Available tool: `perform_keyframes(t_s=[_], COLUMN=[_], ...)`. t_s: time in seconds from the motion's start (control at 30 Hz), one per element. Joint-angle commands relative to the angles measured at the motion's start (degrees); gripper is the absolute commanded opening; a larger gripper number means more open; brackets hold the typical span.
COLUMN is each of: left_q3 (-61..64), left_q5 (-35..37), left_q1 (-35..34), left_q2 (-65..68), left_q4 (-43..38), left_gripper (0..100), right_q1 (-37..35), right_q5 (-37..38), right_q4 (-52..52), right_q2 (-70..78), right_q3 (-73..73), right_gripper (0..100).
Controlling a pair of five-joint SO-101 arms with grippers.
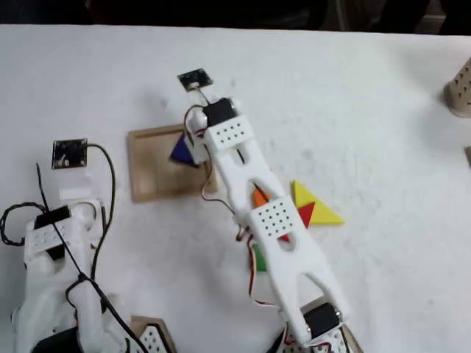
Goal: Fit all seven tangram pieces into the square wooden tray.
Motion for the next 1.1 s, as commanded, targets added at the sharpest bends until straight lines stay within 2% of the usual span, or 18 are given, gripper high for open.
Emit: perform_keyframes(t_s=[0.0, 0.2, 0.5, 0.87, 1.07], left_q3=[-0.09, -0.09, -0.09, -0.09, -0.09], left_q5=[-0.44, -0.44, -0.44, -0.44, -0.44], left_q1=[-0.31, -0.31, -0.31, -0.31, -0.31], left_q2=[-1.54, -1.54, -1.54, -1.54, -1.54], left_q4=[-1.67, -1.67, -1.67, -1.67, -1.67], left_gripper=[2, 2, 2, 2, 2], right_q1=[1.45, 0.92, 2.77, 4.18, 7.43], right_q5=[-0.35, -1.93, -2.46, -2.64, -2.81], right_q4=[1.89, 1.98, -1.36, -26.42, -32.04], right_q2=[-2.33, -8.13, -25.8, -57.1, -68.0], right_q3=[0.62, 10.73, 42.11, 90.2, 105.41], right_gripper=[1.7, 1.7, 1.8, 1.7, 1.7])
